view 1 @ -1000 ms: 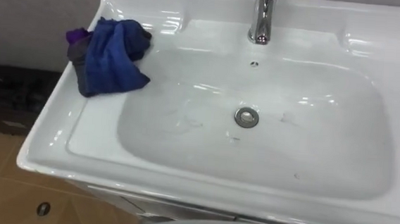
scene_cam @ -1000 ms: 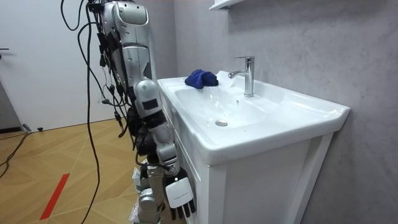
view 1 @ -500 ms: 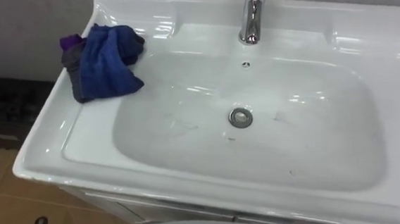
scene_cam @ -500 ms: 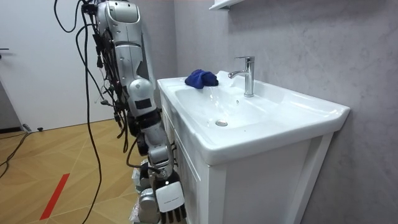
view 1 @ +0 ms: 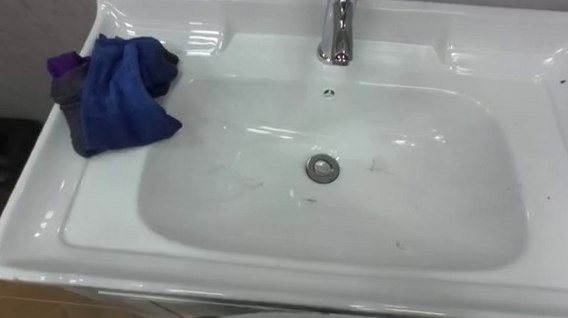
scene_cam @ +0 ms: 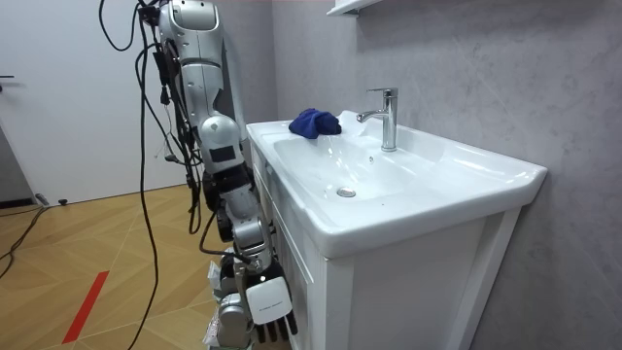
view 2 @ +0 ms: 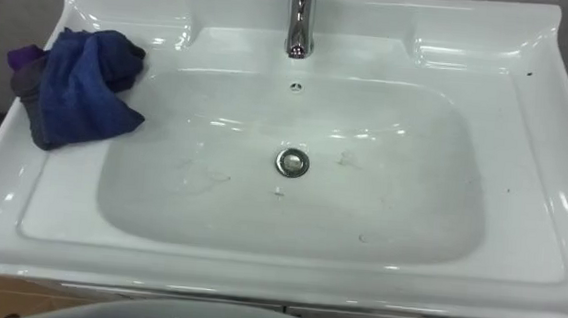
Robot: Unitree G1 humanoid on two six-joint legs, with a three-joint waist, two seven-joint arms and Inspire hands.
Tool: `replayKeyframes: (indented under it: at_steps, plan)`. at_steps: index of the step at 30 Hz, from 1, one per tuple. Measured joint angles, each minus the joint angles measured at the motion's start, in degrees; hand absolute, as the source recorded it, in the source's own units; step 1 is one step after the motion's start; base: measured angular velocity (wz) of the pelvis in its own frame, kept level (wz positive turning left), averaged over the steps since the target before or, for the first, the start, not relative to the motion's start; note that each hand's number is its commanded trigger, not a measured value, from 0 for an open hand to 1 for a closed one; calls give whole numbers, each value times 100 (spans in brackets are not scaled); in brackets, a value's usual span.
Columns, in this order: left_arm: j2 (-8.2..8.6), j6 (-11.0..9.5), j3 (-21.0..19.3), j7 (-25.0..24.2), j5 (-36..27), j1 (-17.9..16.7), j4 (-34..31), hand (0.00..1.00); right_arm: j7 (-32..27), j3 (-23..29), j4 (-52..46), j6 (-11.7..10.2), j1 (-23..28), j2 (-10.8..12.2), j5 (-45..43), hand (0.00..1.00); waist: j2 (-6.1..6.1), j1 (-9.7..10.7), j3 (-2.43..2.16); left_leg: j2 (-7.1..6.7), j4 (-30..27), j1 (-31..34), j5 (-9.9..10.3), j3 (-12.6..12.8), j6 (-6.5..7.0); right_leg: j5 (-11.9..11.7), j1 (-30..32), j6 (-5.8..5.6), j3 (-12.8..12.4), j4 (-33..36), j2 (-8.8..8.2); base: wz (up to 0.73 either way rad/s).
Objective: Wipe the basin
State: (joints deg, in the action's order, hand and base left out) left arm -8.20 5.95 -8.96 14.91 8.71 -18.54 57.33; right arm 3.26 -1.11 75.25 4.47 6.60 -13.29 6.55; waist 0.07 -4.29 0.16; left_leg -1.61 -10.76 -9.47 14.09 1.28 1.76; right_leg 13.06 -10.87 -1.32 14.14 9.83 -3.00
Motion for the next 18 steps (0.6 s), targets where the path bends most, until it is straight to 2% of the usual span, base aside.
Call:
replayKeyframes:
  at_steps: [4, 7, 11, 18]
  plan:
    - [44, 6, -1, -107, 104, -2, 8, 0, -46, 1, 21, 30, 66, 5, -46, 0, 15, 9, -1, 5, -4, 10, 0, 4, 0, 0, 7, 0, 9, 4, 2, 1]
    - [65, 18, 2, -167, 102, 56, 15, 0, -76, 1, 47, 40, 72, 14, -53, 0, 18, 99, -1, 9, -7, 22, 2, 10, 1, 0, 13, 0, 22, 22, -1, 6]
    - [71, 19, 4, -166, 102, 151, 113, 0, -85, 3, 64, 54, 75, 100, -54, 0, 21, 110, 0, 56, -4, 39, 15, 41, 24, -2, 88, 5, 8, 120, 6, 0]
    - [72, 31, 27, -162, 103, 217, 260, 0, -61, -50, 15, 62, 72, 112, -24, 0, 23, 96, 1, 90, 5, 35, 34, 172, 47, -10, 189, 18, -97, 191, 15, -9]
